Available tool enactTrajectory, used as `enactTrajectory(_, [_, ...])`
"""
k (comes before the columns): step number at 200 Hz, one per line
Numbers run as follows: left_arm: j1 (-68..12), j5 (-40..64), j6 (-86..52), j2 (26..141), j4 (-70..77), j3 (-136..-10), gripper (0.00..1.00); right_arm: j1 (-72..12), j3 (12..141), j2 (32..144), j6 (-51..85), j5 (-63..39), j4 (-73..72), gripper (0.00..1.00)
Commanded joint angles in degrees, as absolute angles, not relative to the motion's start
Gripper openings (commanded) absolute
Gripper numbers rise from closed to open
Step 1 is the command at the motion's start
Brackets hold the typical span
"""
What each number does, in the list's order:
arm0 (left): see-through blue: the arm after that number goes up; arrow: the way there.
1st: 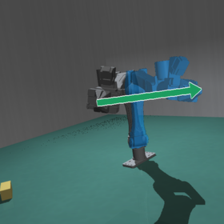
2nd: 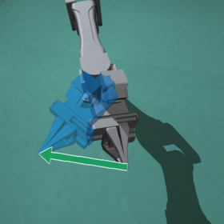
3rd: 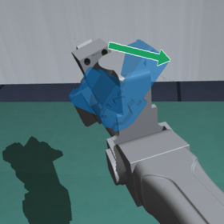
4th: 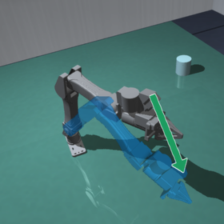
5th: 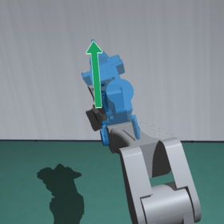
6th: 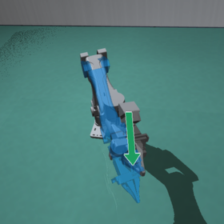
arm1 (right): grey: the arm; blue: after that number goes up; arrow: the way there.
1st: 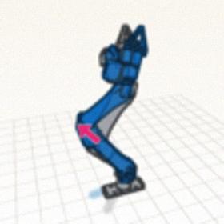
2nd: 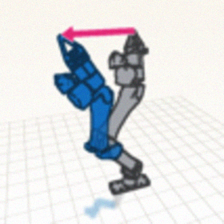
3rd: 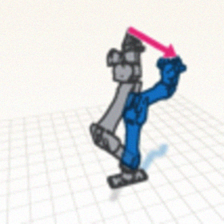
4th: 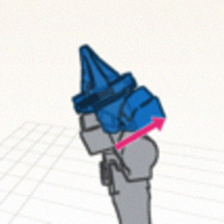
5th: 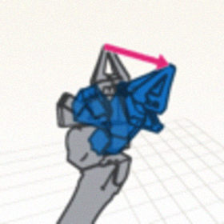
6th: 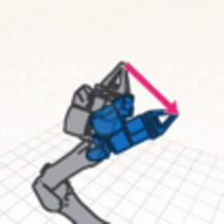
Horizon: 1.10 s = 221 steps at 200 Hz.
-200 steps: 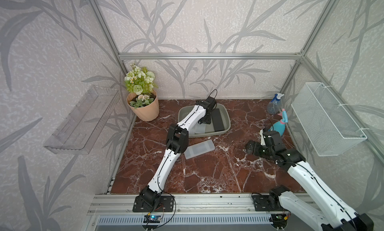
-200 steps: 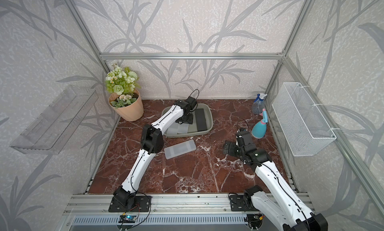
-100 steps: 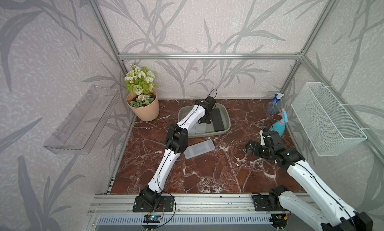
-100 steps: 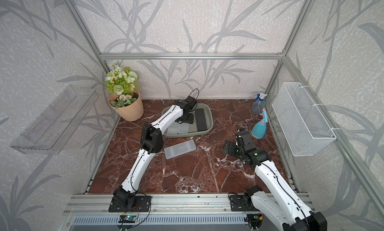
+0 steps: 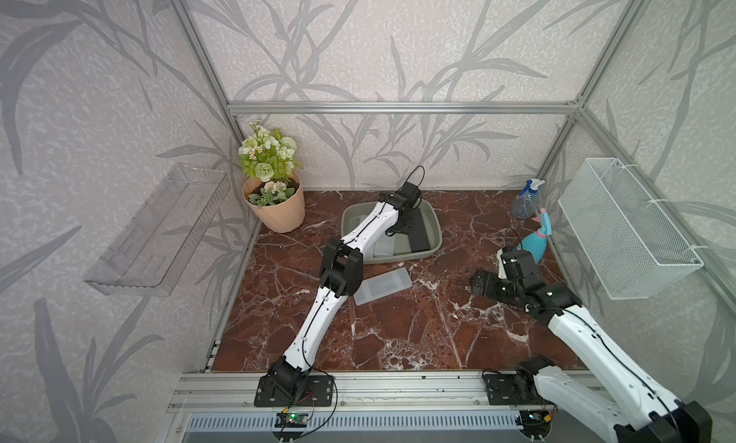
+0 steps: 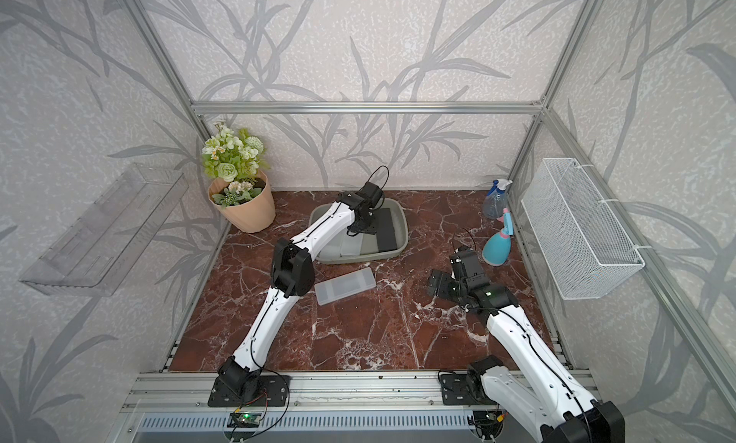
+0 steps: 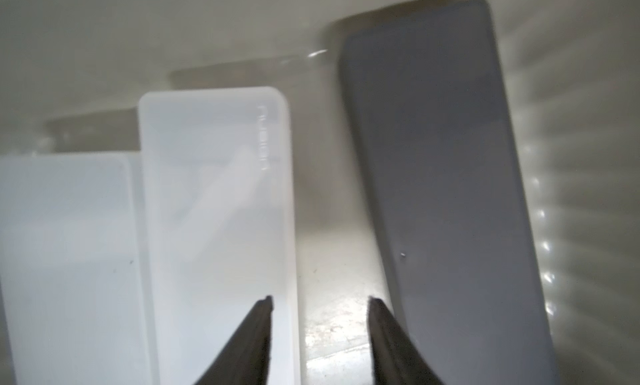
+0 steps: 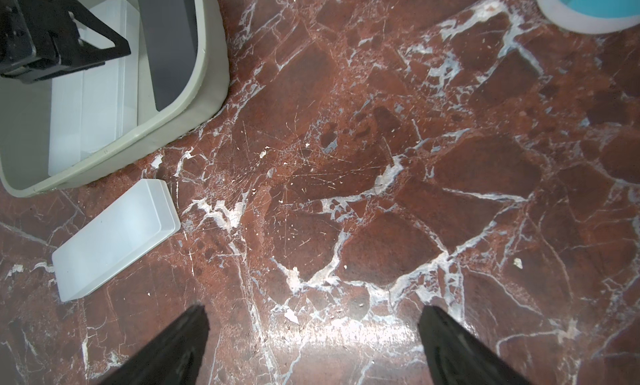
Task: Put the pencil case into the storage box
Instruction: Place the pencil case at the storage box.
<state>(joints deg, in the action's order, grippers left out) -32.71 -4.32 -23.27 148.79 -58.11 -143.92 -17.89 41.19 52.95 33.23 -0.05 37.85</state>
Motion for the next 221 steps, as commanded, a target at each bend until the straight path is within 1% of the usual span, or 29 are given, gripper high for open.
enactTrajectory(1, [-33.1, -0.1, -24.0, 146.6, -55.4, -144.3, 0.29, -17.7, 41.4, 53.0, 34.0, 0.8, 37.7, 0.99])
enactTrajectory(18, [-33.2, 0.8, -24.2, 147.1, -54.8, -144.1, 0.16, -17.8, 41.1, 52.6, 34.3, 0.8, 37.8, 0.99])
enactTrajectory(31, [-33.2, 0.8, -24.4, 147.8, -55.1, -144.1, 0.12, -17.8, 40.8, 52.1, 34.6, 0.9, 38.1, 0.99])
enactTrajectory(77, [-31.9, -1.4, -24.9, 148.6, -56.1, -141.8, 0.11, -17.8, 40.5, 51.2, 34.7, 1.5, 38.8, 0.99])
enactTrajectory(144, [-31.0, -0.1, -25.3, 149.6, -54.9, -139.8, 0.12, -17.8, 40.3, 50.8, 34.9, 1.7, 39.3, 0.99])
enactTrajectory(171, [-30.5, -2.8, -25.4, 149.4, -56.1, -139.6, 0.12, -17.8, 40.0, 50.3, 35.3, 2.0, 39.4, 0.99])
enactTrajectory(221, [-27.2, -6.5, -27.0, 147.6, -58.2, -136.9, 0.12, -17.8, 39.2, 49.0, 36.1, 2.5, 39.9, 0.99])
